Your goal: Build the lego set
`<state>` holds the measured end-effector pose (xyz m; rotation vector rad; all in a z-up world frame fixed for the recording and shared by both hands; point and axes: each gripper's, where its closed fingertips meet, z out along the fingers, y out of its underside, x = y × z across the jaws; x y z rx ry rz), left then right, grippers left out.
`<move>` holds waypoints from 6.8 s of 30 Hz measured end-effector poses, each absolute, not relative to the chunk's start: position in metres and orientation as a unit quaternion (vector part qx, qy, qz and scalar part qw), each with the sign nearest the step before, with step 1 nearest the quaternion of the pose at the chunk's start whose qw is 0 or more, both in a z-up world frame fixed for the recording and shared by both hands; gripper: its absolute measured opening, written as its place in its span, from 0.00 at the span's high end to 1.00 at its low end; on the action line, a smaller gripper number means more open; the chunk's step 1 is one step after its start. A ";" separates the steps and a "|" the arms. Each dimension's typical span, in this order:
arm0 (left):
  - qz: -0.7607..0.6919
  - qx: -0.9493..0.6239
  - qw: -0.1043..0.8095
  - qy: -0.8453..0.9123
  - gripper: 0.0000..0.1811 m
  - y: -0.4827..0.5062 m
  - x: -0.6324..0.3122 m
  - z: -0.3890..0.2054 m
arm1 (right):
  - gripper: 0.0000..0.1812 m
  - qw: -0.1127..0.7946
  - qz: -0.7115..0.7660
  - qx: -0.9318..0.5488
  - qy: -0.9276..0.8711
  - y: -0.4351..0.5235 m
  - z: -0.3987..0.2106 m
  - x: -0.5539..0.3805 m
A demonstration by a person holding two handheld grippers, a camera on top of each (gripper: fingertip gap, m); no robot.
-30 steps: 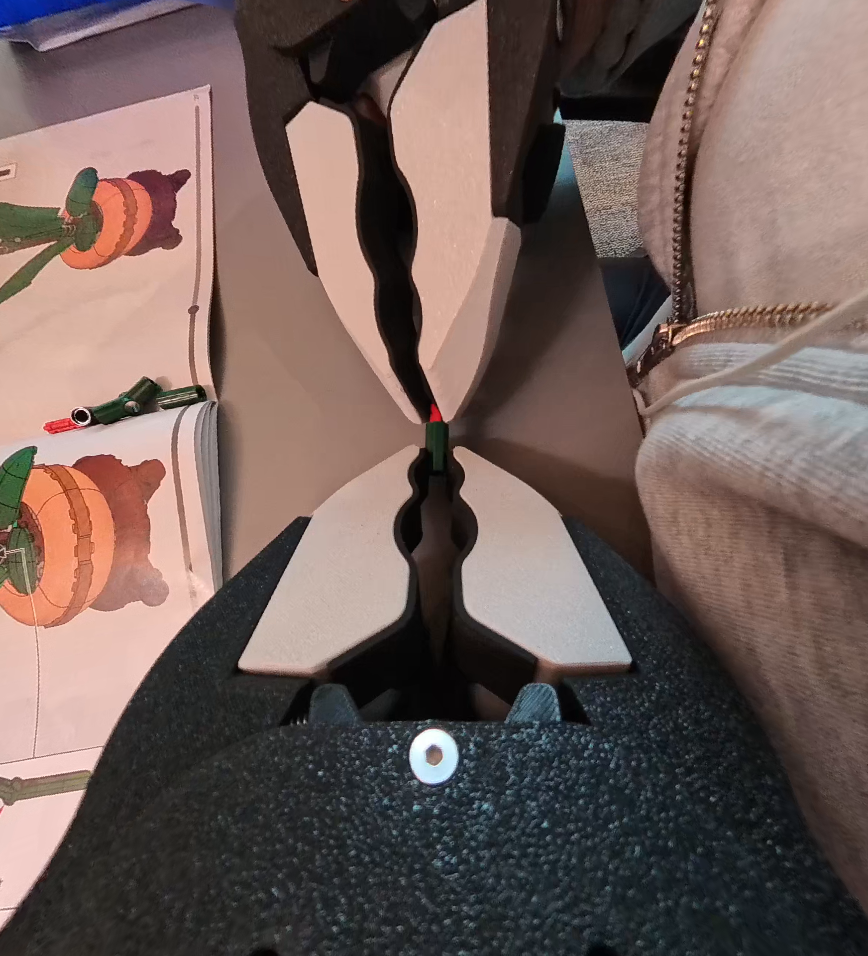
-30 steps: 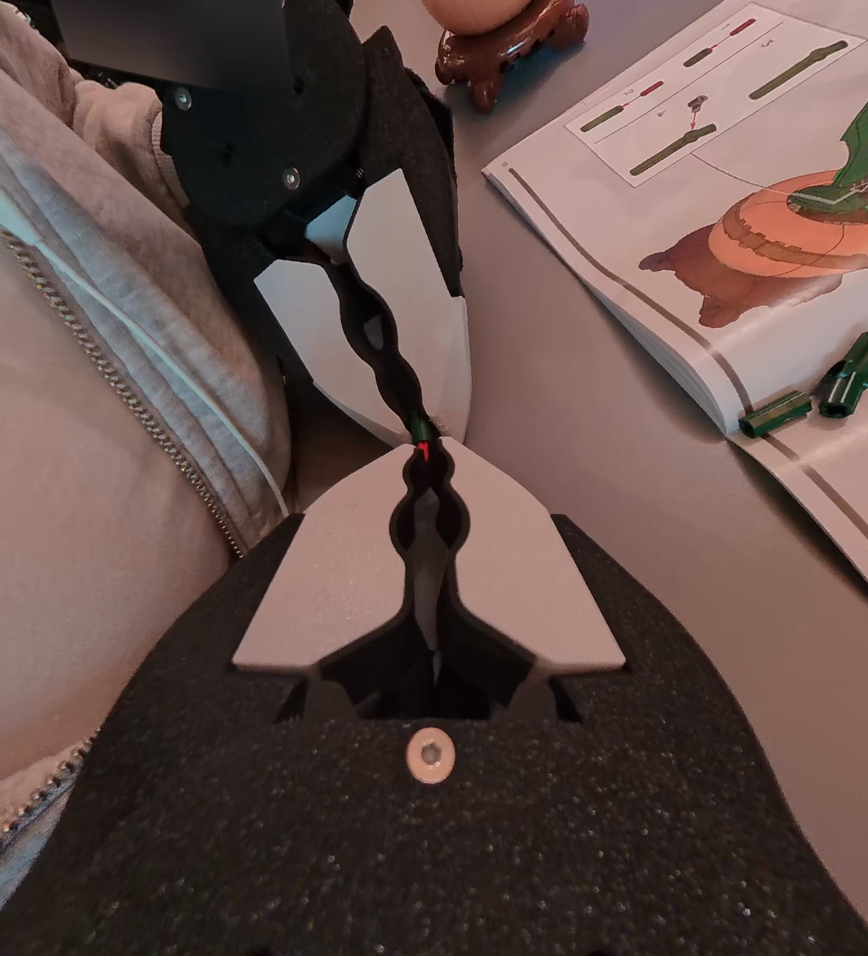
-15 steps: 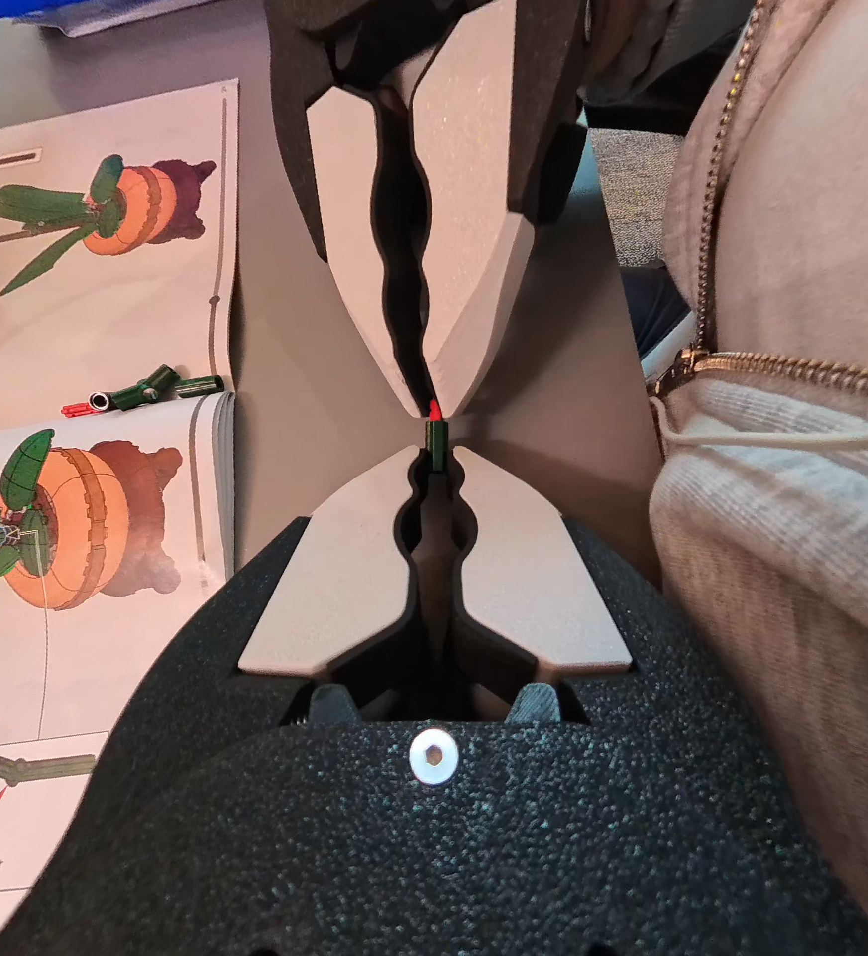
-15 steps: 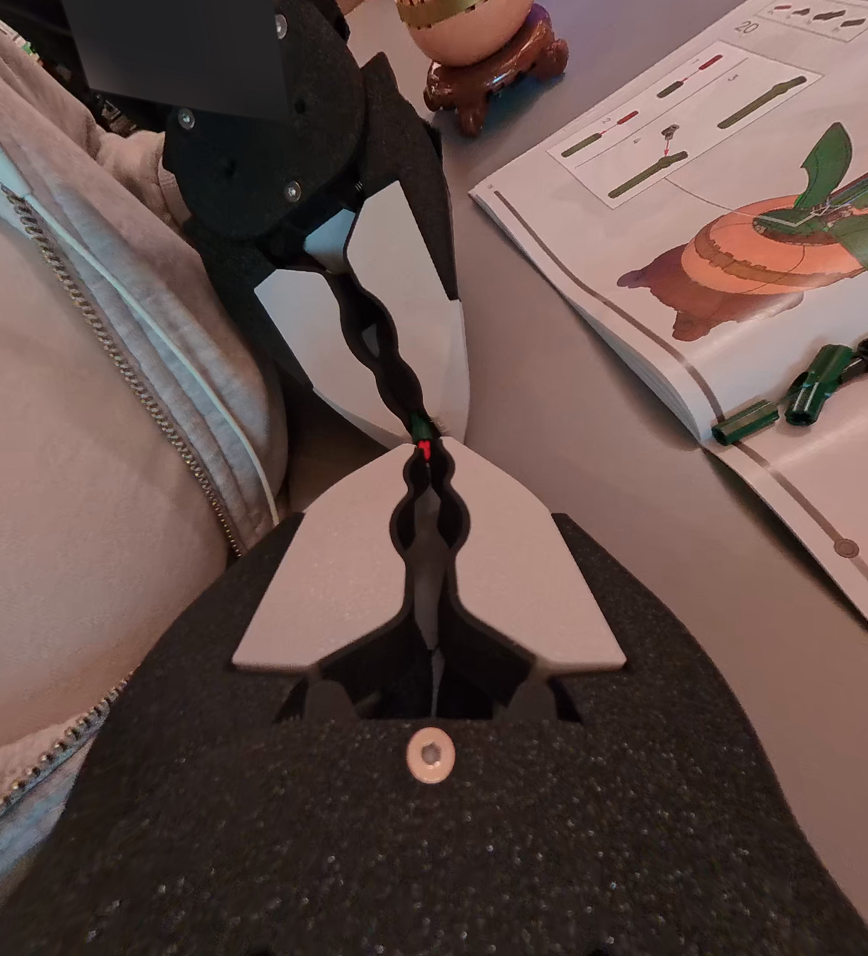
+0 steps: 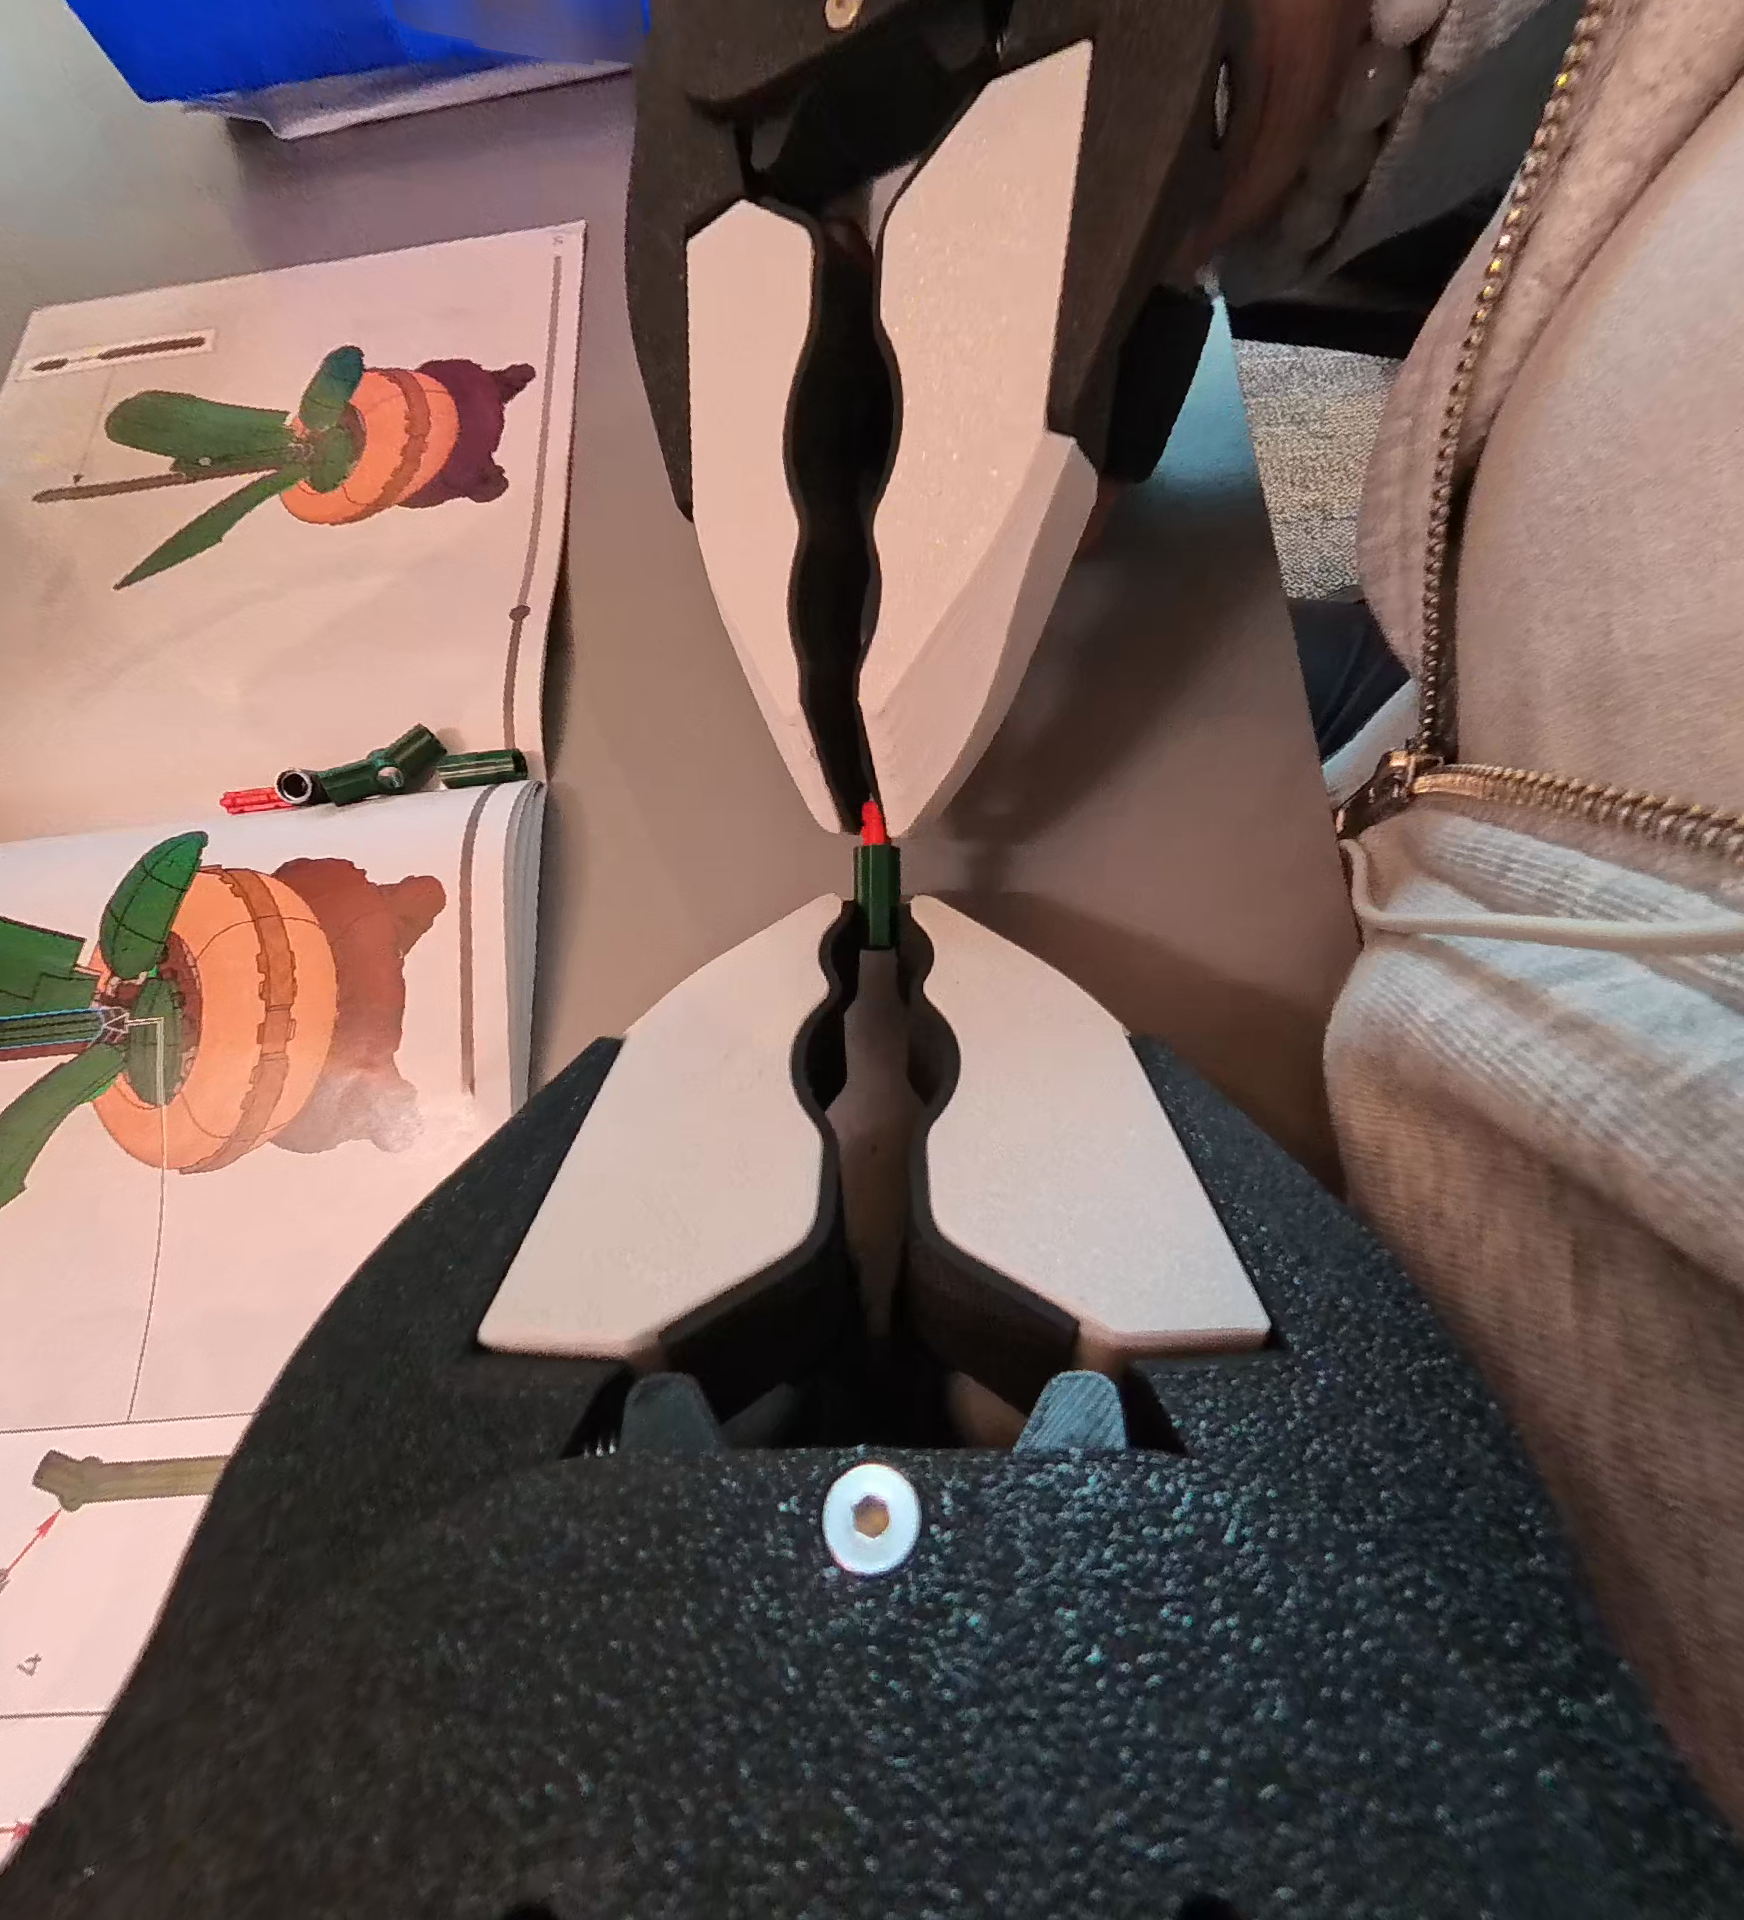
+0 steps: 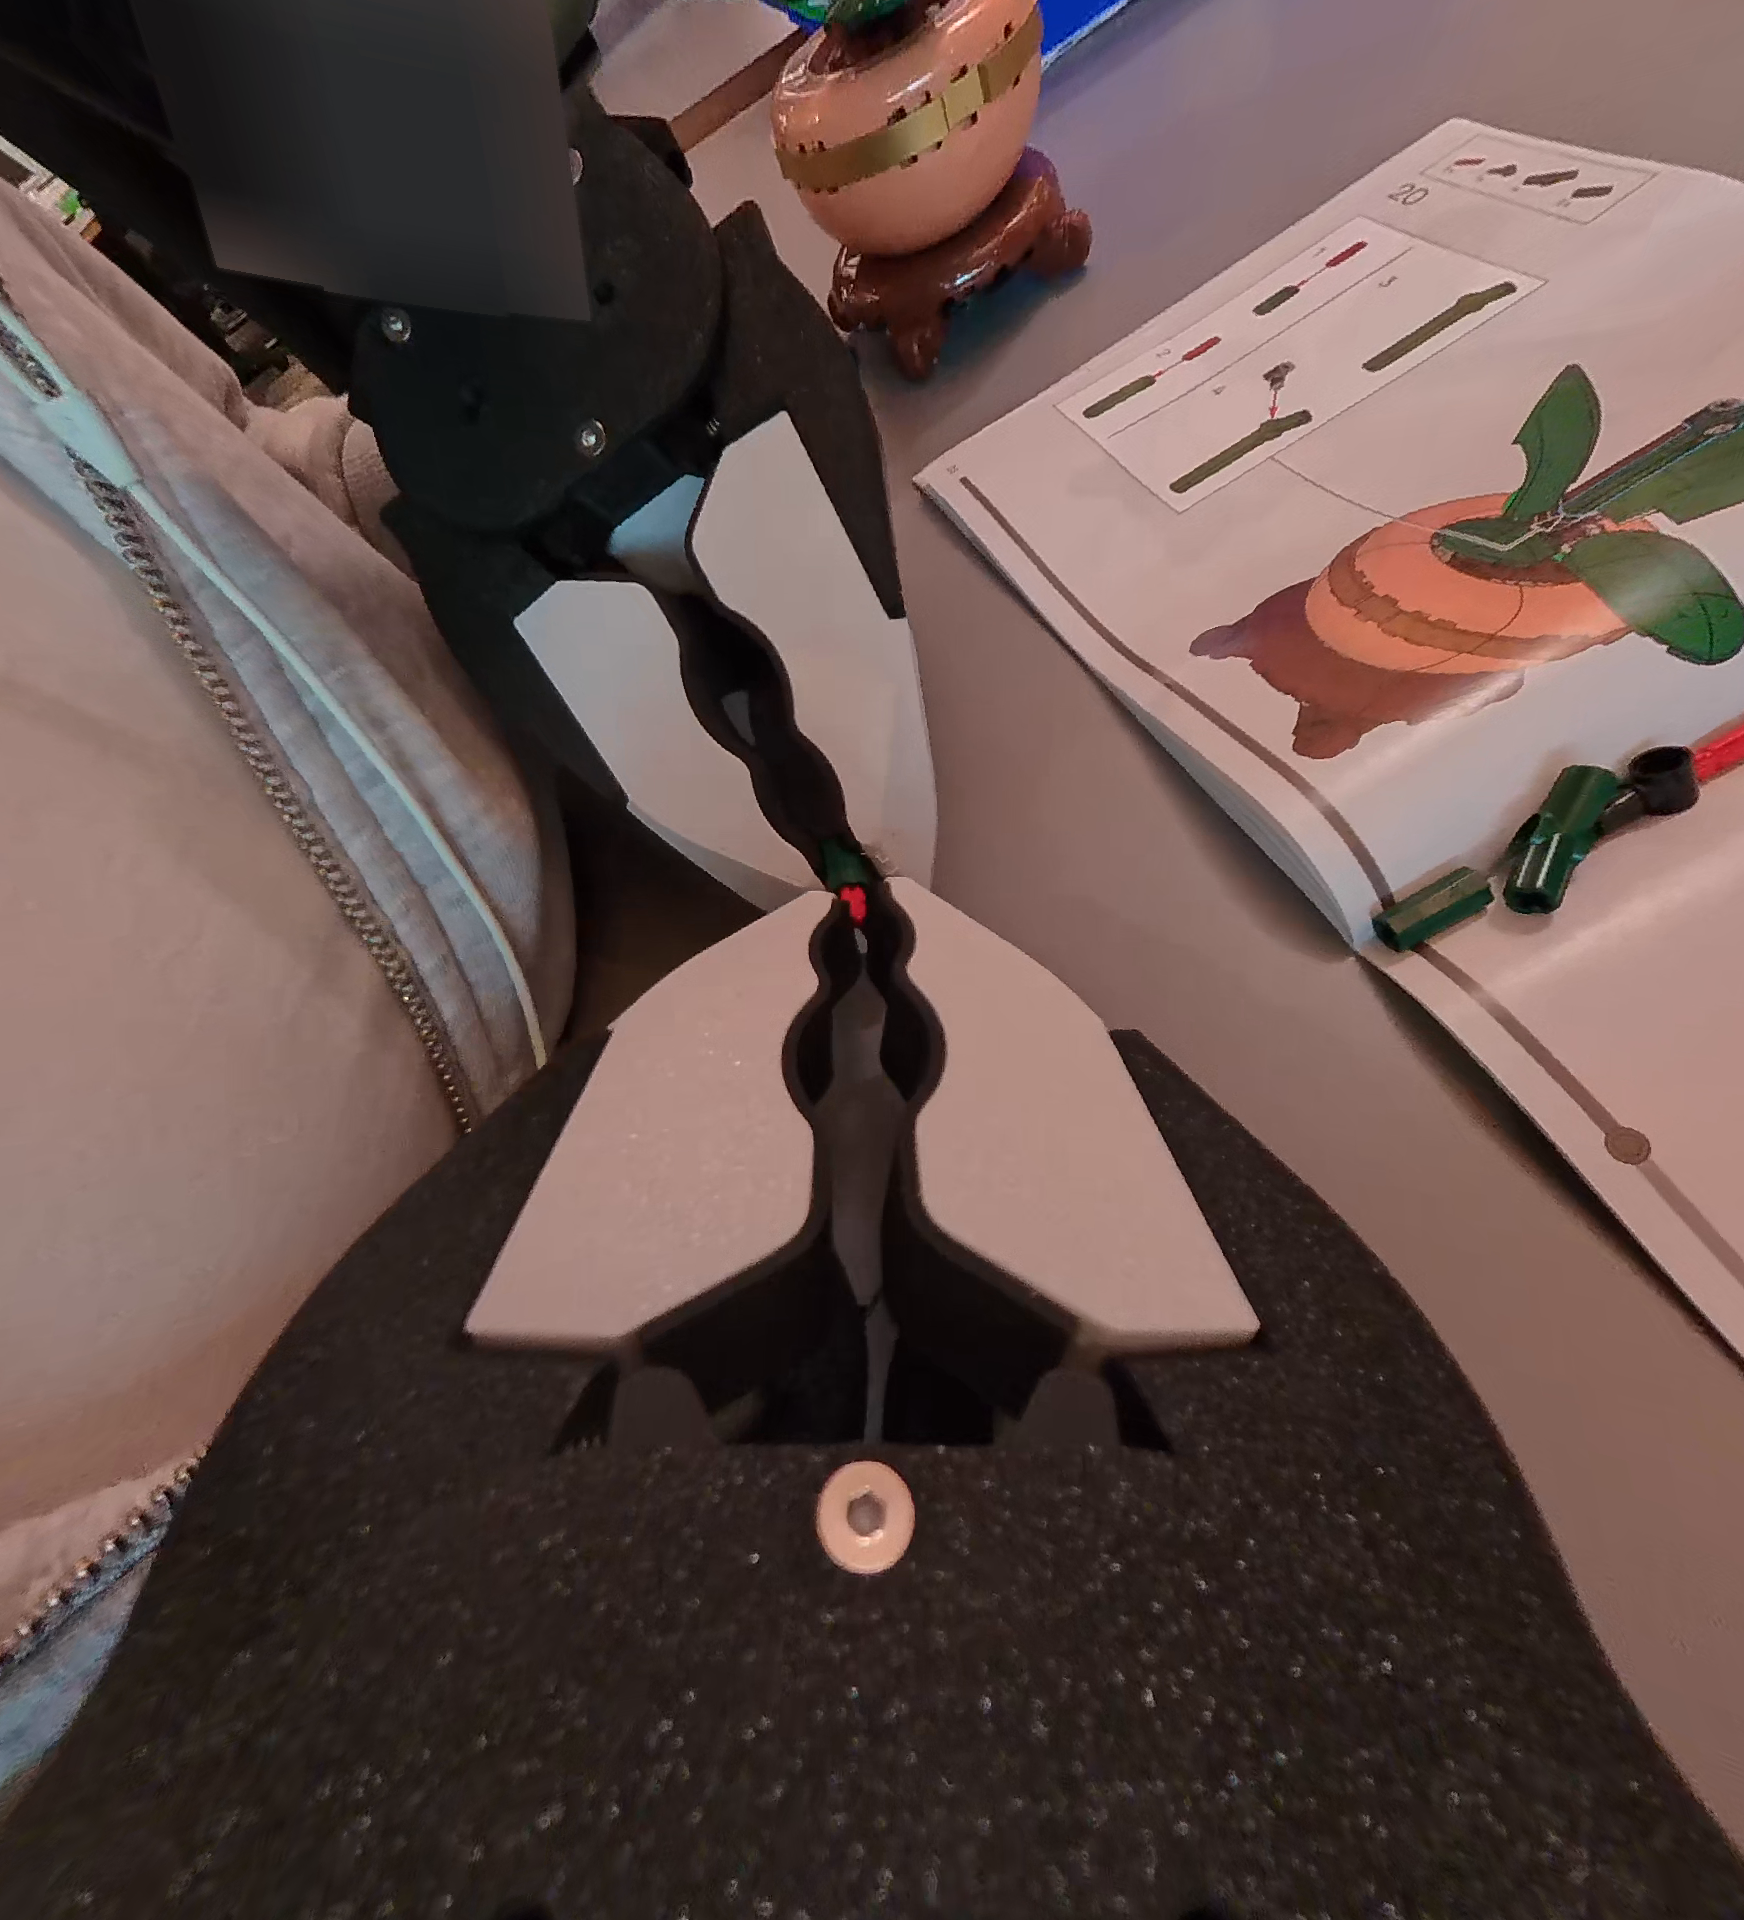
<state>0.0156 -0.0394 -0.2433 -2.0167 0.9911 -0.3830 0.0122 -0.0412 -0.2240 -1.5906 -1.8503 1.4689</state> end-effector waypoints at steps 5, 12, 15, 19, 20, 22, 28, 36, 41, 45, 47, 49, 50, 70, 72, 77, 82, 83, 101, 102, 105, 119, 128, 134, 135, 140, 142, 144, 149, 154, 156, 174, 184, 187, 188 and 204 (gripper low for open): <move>-0.153 -0.803 0.426 0.387 0.97 -0.038 0.013 -0.241 | 0.98 0.150 0.513 -0.552 -0.640 -0.040 -0.222 0.009; -0.154 -0.803 0.444 0.367 0.97 -0.034 0.008 -0.235 | 0.98 0.158 0.520 -0.553 -0.631 -0.036 -0.216 0.003; -0.151 -0.803 0.448 0.362 0.97 -0.032 0.005 -0.234 | 0.98 0.160 0.521 -0.554 -0.629 -0.034 -0.215 0.000; -0.155 -0.800 0.460 0.353 0.97 -0.030 0.002 -0.230 | 0.98 0.163 0.527 -0.551 -0.626 -0.033 -0.210 -0.003; -0.157 -0.799 0.464 0.350 0.97 -0.030 0.002 -0.229 | 0.98 0.165 0.527 -0.550 -0.626 -0.032 -0.209 -0.004; -0.159 -0.796 0.471 0.344 0.97 -0.028 0.000 -0.226 | 0.98 0.170 0.528 -0.547 -0.627 -0.031 -0.206 -0.006; -0.164 -0.785 0.504 0.321 0.97 -0.025 -0.007 -0.215 | 0.98 0.187 0.537 -0.534 -0.626 -0.028 -0.196 -0.013; -0.155 -0.773 0.537 0.302 0.97 -0.022 -0.015 -0.206 | 0.98 0.196 0.545 -0.526 -0.623 -0.026 -0.189 -0.020; -0.149 -0.768 0.555 0.284 0.97 -0.020 -0.022 -0.201 | 0.98 0.208 0.544 -0.527 -0.619 -0.020 -0.188 -0.021; -0.145 -0.764 0.571 0.263 0.97 -0.017 -0.029 -0.196 | 0.98 0.220 0.550 -0.527 -0.610 -0.016 -0.184 -0.022; -0.143 -0.760 0.582 0.251 0.97 -0.016 -0.032 -0.193 | 0.97 0.225 0.551 -0.526 -0.608 -0.016 -0.184 -0.022; -0.143 -0.757 0.591 0.239 0.97 -0.014 -0.036 -0.190 | 0.96 0.229 0.557 -0.521 -0.605 -0.017 -0.182 -0.023; -0.144 -0.755 0.595 0.234 0.97 -0.014 -0.037 -0.188 | 0.95 0.230 0.558 -0.521 -0.603 -0.017 -0.181 -0.023; -0.148 -0.748 0.612 0.208 0.97 -0.011 -0.045 -0.183 | 0.90 0.244 0.593 -0.504 -0.579 -0.018 -0.170 -0.033; -0.149 -0.749 0.611 0.209 0.97 -0.011 -0.044 -0.183 | 0.90 0.242 0.597 -0.504 -0.576 -0.017 -0.170 -0.034; -0.150 -0.749 0.610 0.208 0.97 -0.011 -0.045 -0.183 | 0.91 0.248 0.600 -0.501 -0.572 -0.016 -0.167 -0.035; -0.149 -0.747 0.610 0.219 0.97 -0.011 -0.042 -0.183 | 0.91 0.253 0.604 -0.496 -0.571 -0.016 -0.164 -0.037; -0.148 -0.745 0.611 0.222 0.97 -0.012 -0.041 -0.183 | 0.91 0.253 0.604 -0.495 -0.571 -0.017 -0.164 -0.037; -0.146 -0.738 0.612 0.243 0.97 -0.013 -0.035 -0.183 | 0.89 0.232 0.628 -0.466 -0.579 -0.033 -0.163 -0.049; -0.146 -0.738 0.612 0.245 0.97 -0.013 -0.035 -0.183 | 0.89 0.232 0.628 -0.464 -0.580 -0.033 -0.163 -0.049; -0.147 -0.737 0.612 0.247 0.97 -0.013 -0.034 -0.183 | 0.90 0.232 0.632 -0.464 -0.576 -0.033 -0.162 -0.049; -0.147 -0.736 0.607 0.262 0.97 -0.015 -0.030 -0.185 | 0.94 0.246 0.627 -0.456 -0.582 -0.034 -0.163 -0.051; -0.142 -0.736 0.615 0.246 0.97 -0.013 -0.035 -0.183 | 0.93 0.261 0.620 -0.454 -0.585 -0.030 -0.161 -0.052; -0.144 -0.735 0.625 0.221 0.97 -0.011 -0.041 -0.179 | 0.93 0.268 0.621 -0.458 -0.576 -0.025 -0.159 -0.052; -0.143 -0.735 0.624 0.222 0.97 -0.011 -0.041 -0.179 | 0.93 0.269 0.622 -0.459 -0.575 -0.024 -0.159 -0.051; -0.144 -0.734 0.627 0.218 0.97 -0.011 -0.042 -0.178 | 0.92 0.274 0.625 -0.459 -0.569 -0.022 -0.158 -0.054; -0.145 -0.732 0.630 0.215 0.97 -0.011 -0.043 -0.177 | 0.93 0.281 0.618 -0.459 -0.573 -0.018 -0.157 -0.055; -0.147 -0.731 0.632 0.214 0.97 -0.011 -0.043 -0.176 | 0.92 0.304 0.600 -0.461 -0.579 -0.008 -0.155 -0.057; -0.148 -0.731 0.630 0.215 0.97 -0.011 -0.042 -0.177 | 0.88 0.363 0.534 -0.451 -0.616 0.017 -0.146 -0.071; -0.149 -0.731 0.633 0.208 0.97 -0.011 -0.045 -0.176 | 0.86 0.405 0.454 -0.463 -0.644 0.040 -0.150 -0.081; -0.149 -0.731 0.633 0.207 0.97 -0.010 -0.045 -0.176 | 0.87 0.408 0.439 -0.460 -0.656 0.042 -0.154 -0.084; -0.138 -0.731 0.644 0.178 0.97 -0.008 -0.055 -0.173 | 0.89 0.268 0.645 -0.436 -0.568 -0.004 -0.141 -0.059; -0.134 -0.730 0.648 0.174 0.97 -0.008 -0.057 -0.172 | 0.87 0.303 0.603 -0.448 -0.586 0.005 -0.143 -0.069; -0.126 -0.727 0.658 0.151 0.97 -0.006 -0.065 -0.169 | 0.88 0.293 0.595 -0.446 -0.601 0.001 -0.146 -0.070; -0.128 -0.724 0.663 0.140 0.97 -0.006 -0.067 -0.167 | 0.89 0.287 0.596 -0.445 -0.604 -0.001 -0.147 -0.071; -0.142 -0.701 0.689 0.114 0.97 -0.007 -0.072 -0.157 | 0.89 0.184 0.674 -0.441 -0.563 -0.029 -0.145 -0.084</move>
